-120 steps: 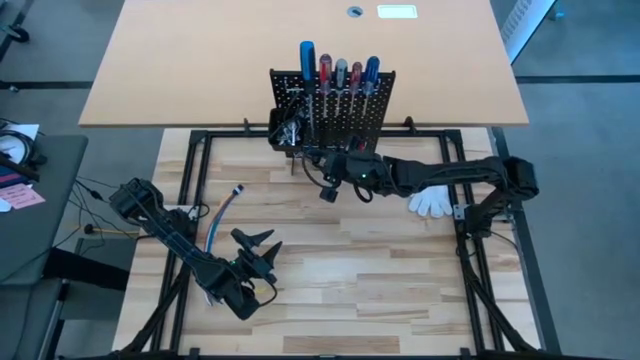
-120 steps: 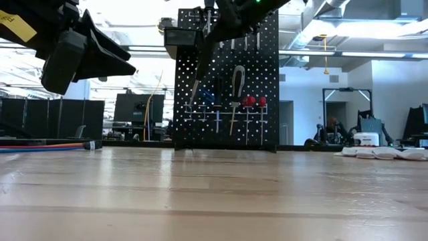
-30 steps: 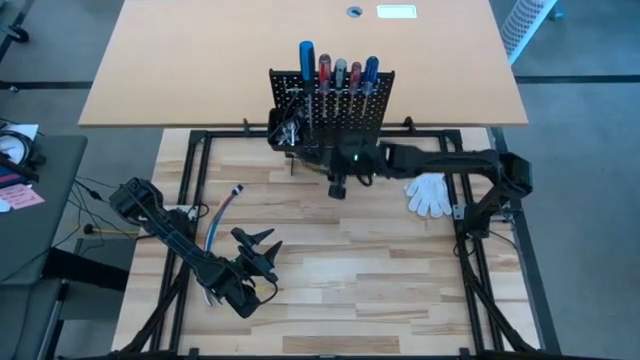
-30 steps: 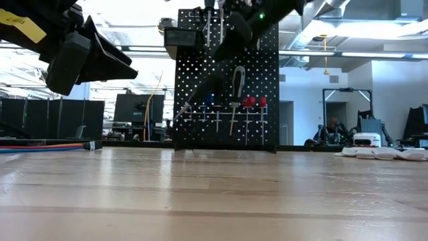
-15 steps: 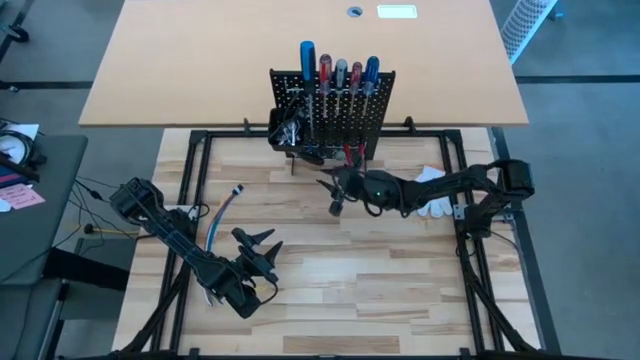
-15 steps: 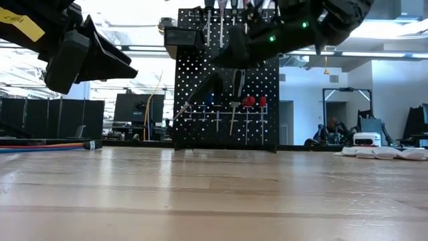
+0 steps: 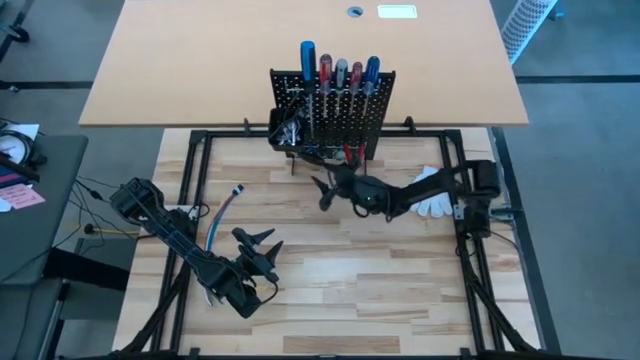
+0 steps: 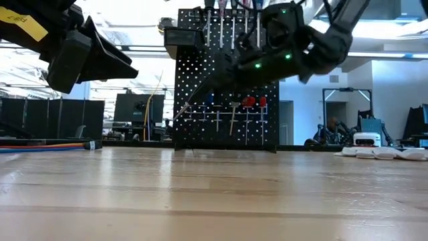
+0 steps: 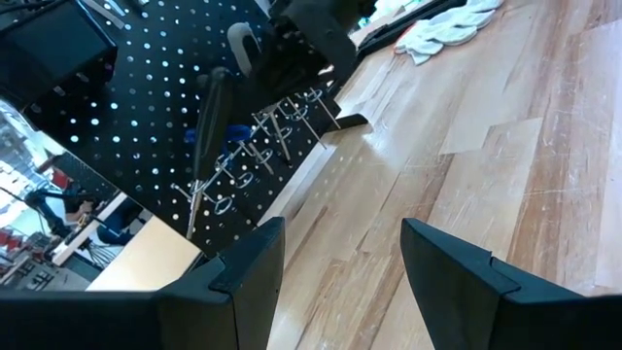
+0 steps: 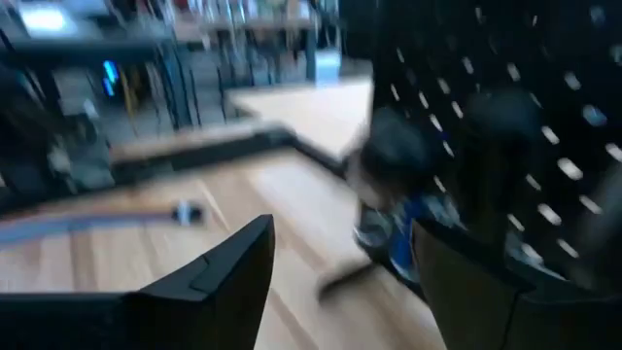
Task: Hang tools onto peg board
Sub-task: Hang the black screwdriver on the black pegboard
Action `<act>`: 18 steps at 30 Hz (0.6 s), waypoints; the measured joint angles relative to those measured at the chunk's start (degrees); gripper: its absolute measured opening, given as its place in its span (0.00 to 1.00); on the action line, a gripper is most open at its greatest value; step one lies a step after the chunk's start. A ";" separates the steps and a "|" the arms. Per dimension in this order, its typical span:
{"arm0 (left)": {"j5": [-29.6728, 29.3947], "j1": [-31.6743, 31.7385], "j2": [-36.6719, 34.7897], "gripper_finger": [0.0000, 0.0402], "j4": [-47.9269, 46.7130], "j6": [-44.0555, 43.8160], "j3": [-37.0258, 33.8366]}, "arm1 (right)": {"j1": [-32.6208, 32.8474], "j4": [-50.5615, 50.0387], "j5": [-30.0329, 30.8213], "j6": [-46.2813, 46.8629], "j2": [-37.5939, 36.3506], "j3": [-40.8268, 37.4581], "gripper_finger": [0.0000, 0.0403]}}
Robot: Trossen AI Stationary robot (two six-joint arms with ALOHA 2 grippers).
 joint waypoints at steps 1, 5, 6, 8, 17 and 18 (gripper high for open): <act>0.00 0.00 0.00 0.50 0.00 -0.01 0.00 | 0.10 3.60 0.23 -0.74 1.52 0.45 0.62; 0.00 0.00 0.00 0.50 -0.02 0.05 0.02 | 0.20 8.91 4.15 -2.96 4.97 3.16 0.61; 0.00 0.00 0.00 0.50 -0.04 0.05 0.00 | 0.19 8.92 4.67 -3.25 5.33 3.84 0.60; 0.00 0.00 0.00 0.50 -0.02 0.08 0.00 | 0.08 9.05 4.91 -4.32 5.61 5.38 0.59; 0.00 0.00 0.00 0.50 0.07 0.22 0.02 | 0.40 6.57 9.71 -8.77 5.61 8.53 0.48; 0.02 0.00 0.00 0.50 0.04 0.23 0.02 | 0.36 5.46 9.73 -8.79 5.61 8.80 0.45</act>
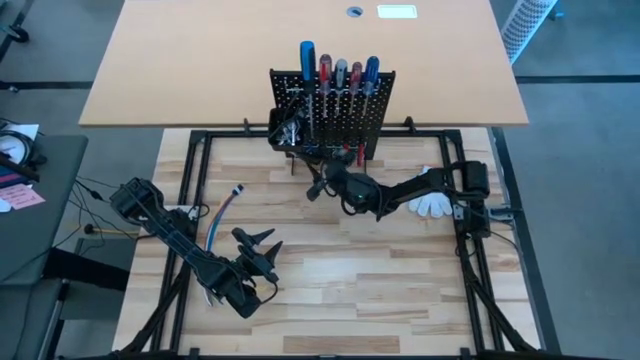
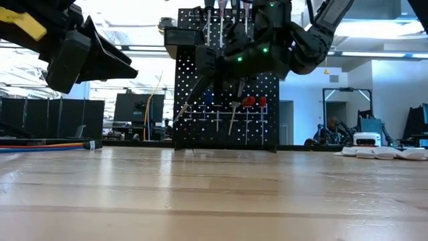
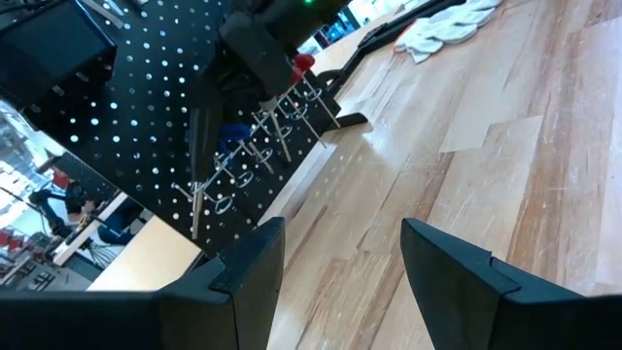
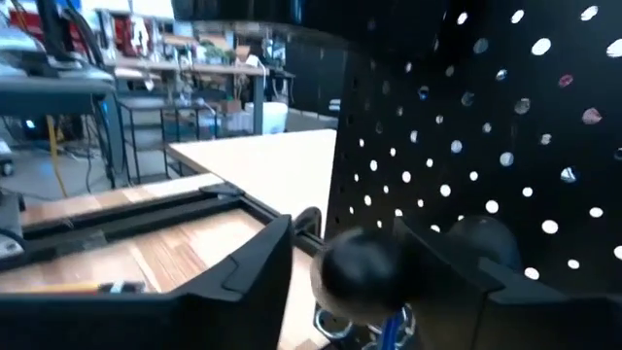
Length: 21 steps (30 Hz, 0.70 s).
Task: Hang tools onto peg board
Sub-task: Hang the black screwdriver on the black pegboard
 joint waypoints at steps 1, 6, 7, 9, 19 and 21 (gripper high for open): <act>0.00 0.00 0.00 0.50 -0.02 -0.01 -0.02 | 0.00 -1.10 0.14 0.00 0.00 0.21 0.43; 0.00 0.00 0.00 0.50 0.06 0.00 0.00 | 0.00 -2.55 0.06 0.09 -0.11 0.71 0.28; 0.00 0.00 0.00 0.50 0.05 0.00 0.00 | 0.00 -2.89 -0.12 -0.33 -0.44 0.71 0.28; -0.02 0.00 0.00 0.50 0.03 0.00 0.00 | 0.11 -4.14 -0.38 -1.90 -1.16 0.83 0.28; -0.02 0.00 0.00 0.50 0.01 -0.04 0.00 | 0.46 -27.73 -0.86 -4.50 -10.43 7.54 0.29; 0.00 0.00 0.00 0.50 0.01 -0.03 -0.01 | 0.27 -33.67 -1.36 -4.48 -12.03 9.59 0.29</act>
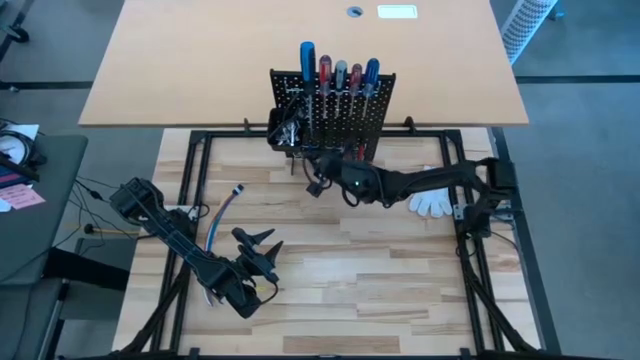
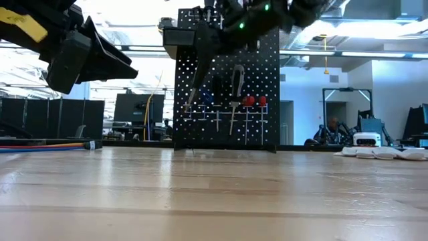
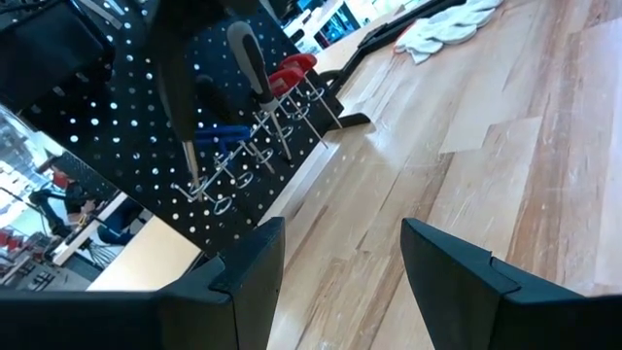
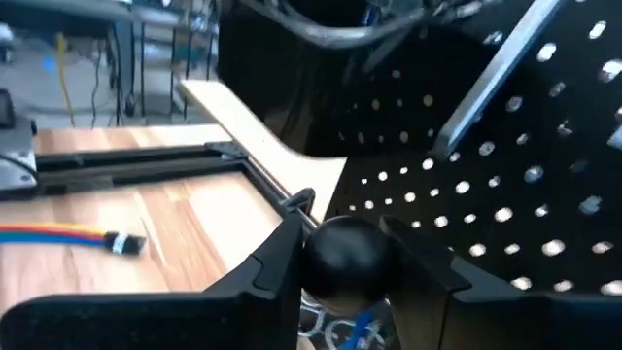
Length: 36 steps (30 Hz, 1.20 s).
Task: Hang tools onto peg board
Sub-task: Hang the black screwdriver on the black pegboard
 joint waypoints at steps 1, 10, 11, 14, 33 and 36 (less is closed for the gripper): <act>-0.01 0.00 0.00 0.50 0.08 0.01 0.00 | -0.03 -3.23 -0.28 0.15 -0.80 1.10 0.29; -0.02 0.00 0.00 0.50 0.46 0.27 0.01 | -3.45 -25.63 -12.97 4.80 -2.99 12.21 0.30; -0.02 0.00 0.00 0.50 0.57 0.38 0.01 | -3.96 -27.10 -14.12 5.01 -2.99 13.11 0.30; -0.02 0.00 0.00 0.50 0.61 0.42 0.01 | -5.03 -30.24 -15.03 5.62 -2.99 14.62 0.30; -0.04 0.09 0.00 0.50 1.05 0.69 0.01 | -9.29 -40.96 -25.66 5.64 0.46 21.77 0.30; -0.04 0.11 0.00 0.50 1.03 0.69 0.01 | -9.38 -42.47 -25.64 5.54 0.84 22.57 0.30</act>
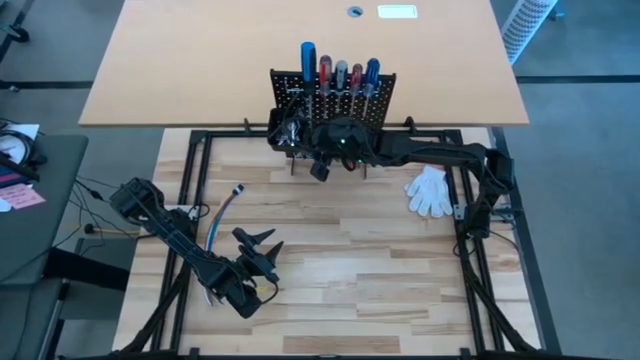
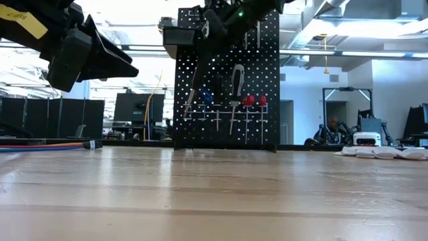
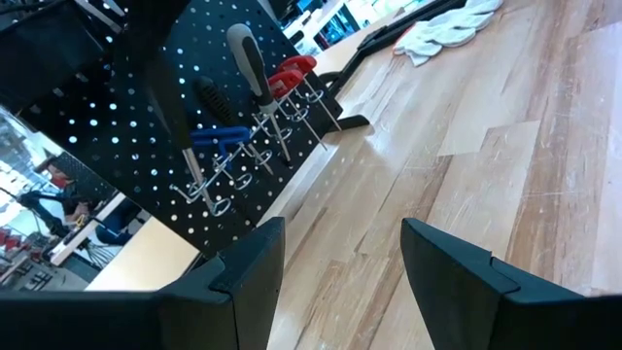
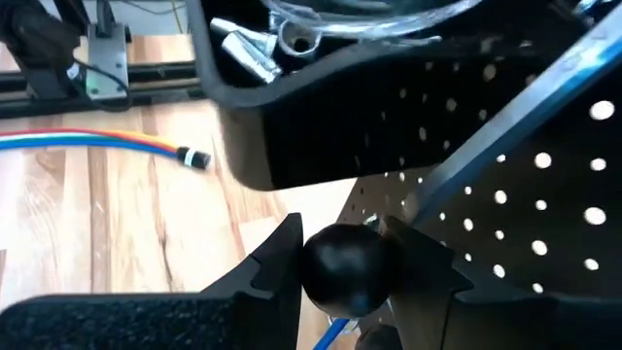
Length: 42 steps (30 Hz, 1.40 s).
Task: Hang tools onto peg board
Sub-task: Hang the black screwdriver on the black pegboard
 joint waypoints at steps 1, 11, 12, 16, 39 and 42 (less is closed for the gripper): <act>0.00 0.00 0.00 0.50 -0.01 0.00 0.00 | 0.02 -0.01 0.00 -0.12 0.00 0.07 0.30; 0.00 0.00 0.00 0.50 0.02 0.00 0.00 | -0.35 -0.86 -0.04 -0.18 -0.28 0.21 0.30; 0.00 0.00 0.00 0.50 0.02 0.00 0.00 | -0.39 -1.22 -0.04 -0.38 -0.28 0.21 0.30; 0.00 0.01 0.00 0.50 0.01 0.00 0.00 | -0.38 -1.64 -0.02 -0.87 -0.28 0.34 0.30; 0.00 0.81 0.00 0.50 0.26 -0.20 0.00 | -1.08 -5.05 0.00 -1.91 0.87 4.13 0.30; 0.00 0.81 0.00 0.50 0.25 -0.20 0.00 | -1.08 -5.01 0.02 -1.91 0.87 4.13 0.30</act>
